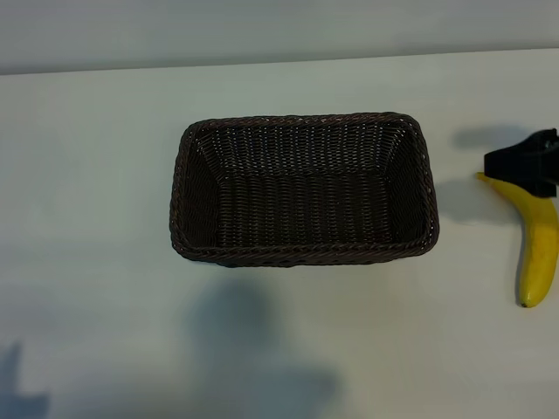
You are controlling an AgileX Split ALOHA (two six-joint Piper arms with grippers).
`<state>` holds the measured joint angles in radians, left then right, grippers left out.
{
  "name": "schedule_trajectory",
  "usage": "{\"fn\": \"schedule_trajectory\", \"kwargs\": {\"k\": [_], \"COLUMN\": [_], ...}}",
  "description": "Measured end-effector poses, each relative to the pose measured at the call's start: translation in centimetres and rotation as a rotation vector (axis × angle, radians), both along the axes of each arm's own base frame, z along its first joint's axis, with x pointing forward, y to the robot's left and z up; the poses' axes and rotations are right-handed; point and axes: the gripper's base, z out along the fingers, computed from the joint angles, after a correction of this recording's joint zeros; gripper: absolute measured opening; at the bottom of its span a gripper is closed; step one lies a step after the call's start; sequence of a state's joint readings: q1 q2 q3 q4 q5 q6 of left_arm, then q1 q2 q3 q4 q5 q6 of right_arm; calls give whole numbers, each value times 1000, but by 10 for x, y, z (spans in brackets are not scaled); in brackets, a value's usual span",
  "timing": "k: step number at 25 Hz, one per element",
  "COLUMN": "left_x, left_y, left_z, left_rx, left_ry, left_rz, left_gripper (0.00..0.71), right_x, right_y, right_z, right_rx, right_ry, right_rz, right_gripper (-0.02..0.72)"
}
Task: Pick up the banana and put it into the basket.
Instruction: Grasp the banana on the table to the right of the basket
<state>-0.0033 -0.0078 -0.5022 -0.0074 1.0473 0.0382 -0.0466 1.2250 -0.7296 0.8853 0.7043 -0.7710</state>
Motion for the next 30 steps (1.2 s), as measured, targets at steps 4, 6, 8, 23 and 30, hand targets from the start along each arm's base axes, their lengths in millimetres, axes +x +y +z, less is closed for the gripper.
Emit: {"fn": "schedule_trajectory", "kwargs": {"k": [4,6,8,23,30], "left_x": [0,0,0,0,0], "left_y": [0,0,0,0,0], "left_z": [0,0,0,0,0], "left_rx": [0,0,0,0,0], "left_ry": [0,0,0,0,0], "left_rz": [0,0,0,0,0], "left_gripper": [550,550,550,550,550], "right_x": [25,37,47,64,70], "right_y": [-4,-7,-11,-41,-42], "right_z": [-9,-16,-23,-68,-89], "right_rx": [-33,-58,-92,-387,-396], "right_ry": [74,121,168,409,465], "right_rz": [-11,-26,-42,-188,-180], "right_gripper": [593,593,593,593,593]}}
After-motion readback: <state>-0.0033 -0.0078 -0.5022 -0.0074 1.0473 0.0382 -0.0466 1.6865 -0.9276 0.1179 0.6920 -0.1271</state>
